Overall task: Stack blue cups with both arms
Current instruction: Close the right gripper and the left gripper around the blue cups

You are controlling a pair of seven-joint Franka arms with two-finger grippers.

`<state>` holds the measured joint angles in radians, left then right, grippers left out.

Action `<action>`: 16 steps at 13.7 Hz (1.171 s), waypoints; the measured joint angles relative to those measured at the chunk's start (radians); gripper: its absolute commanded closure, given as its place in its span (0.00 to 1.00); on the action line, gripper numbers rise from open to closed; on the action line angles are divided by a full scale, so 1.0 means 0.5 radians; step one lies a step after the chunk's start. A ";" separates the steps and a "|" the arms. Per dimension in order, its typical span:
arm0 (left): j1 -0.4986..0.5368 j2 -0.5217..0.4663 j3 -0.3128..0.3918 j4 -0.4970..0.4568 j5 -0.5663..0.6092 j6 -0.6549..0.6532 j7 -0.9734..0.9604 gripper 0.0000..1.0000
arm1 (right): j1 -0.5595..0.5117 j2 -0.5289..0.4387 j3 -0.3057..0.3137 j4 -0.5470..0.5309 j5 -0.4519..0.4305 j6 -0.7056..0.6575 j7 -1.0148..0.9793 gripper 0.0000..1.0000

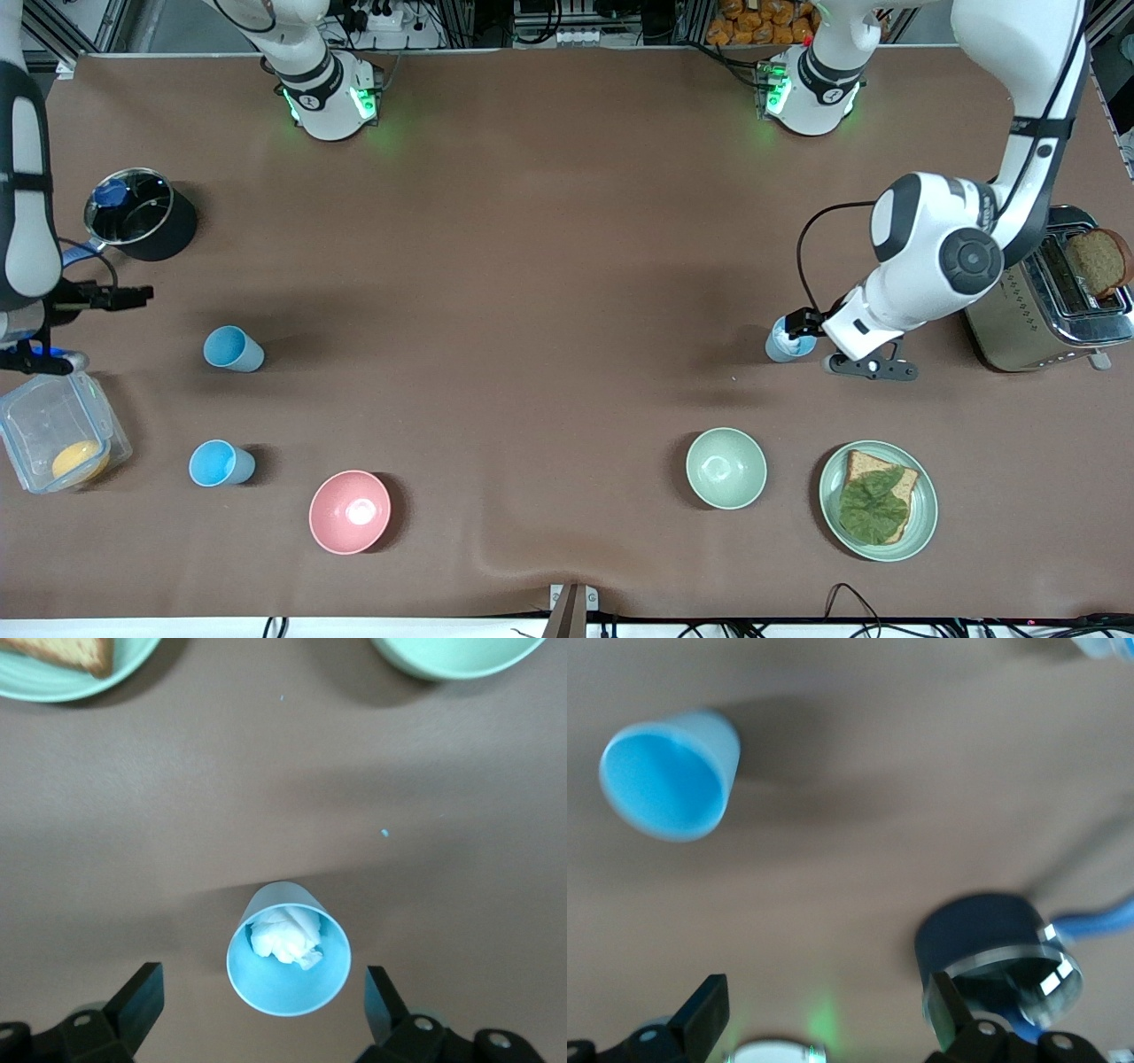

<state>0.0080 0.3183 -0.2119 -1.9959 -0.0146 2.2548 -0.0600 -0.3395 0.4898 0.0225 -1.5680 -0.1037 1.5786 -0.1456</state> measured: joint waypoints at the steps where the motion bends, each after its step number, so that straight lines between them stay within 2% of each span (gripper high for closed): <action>1: 0.003 0.017 0.002 -0.034 0.008 0.054 0.000 0.00 | -0.003 0.005 0.002 -0.040 0.048 0.065 0.001 0.00; 4: 0.016 0.057 0.008 -0.171 0.013 0.219 0.000 0.01 | 0.033 -0.023 0.039 -0.068 0.142 0.163 0.058 0.00; 5: 0.023 0.064 0.010 -0.209 0.015 0.247 0.001 0.06 | 0.047 -0.064 0.046 -0.070 0.199 0.175 0.060 0.00; 6: 0.032 0.066 0.010 -0.241 0.015 0.271 0.003 0.21 | 0.053 -0.136 0.053 -0.075 0.262 0.185 0.050 0.00; 7: 0.041 0.067 0.010 -0.262 0.015 0.285 0.006 0.51 | 0.057 -0.222 0.061 -0.079 0.299 0.198 0.025 0.00; 8: 0.049 0.067 0.011 -0.276 0.016 0.290 0.009 0.89 | 0.069 -0.304 0.074 -0.087 0.318 0.236 0.006 0.00; 9: 0.055 0.067 0.011 -0.283 0.016 0.291 0.009 1.00 | 0.100 -0.361 0.081 -0.112 0.319 0.306 0.005 0.00; 11: 0.057 0.071 0.011 -0.293 0.016 0.291 0.006 1.00 | 0.132 -0.334 0.081 -0.217 0.319 0.457 0.005 0.00; 16: 0.057 0.090 0.006 -0.289 0.016 0.314 0.005 1.00 | 0.090 0.018 0.057 -0.283 0.316 0.635 -0.044 0.00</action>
<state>0.0363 0.3633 -0.2087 -2.1404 -0.0067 2.4117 -0.0577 -0.2948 0.4986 0.0511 -1.7097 0.0542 1.8960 -0.1678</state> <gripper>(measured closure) 0.930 0.000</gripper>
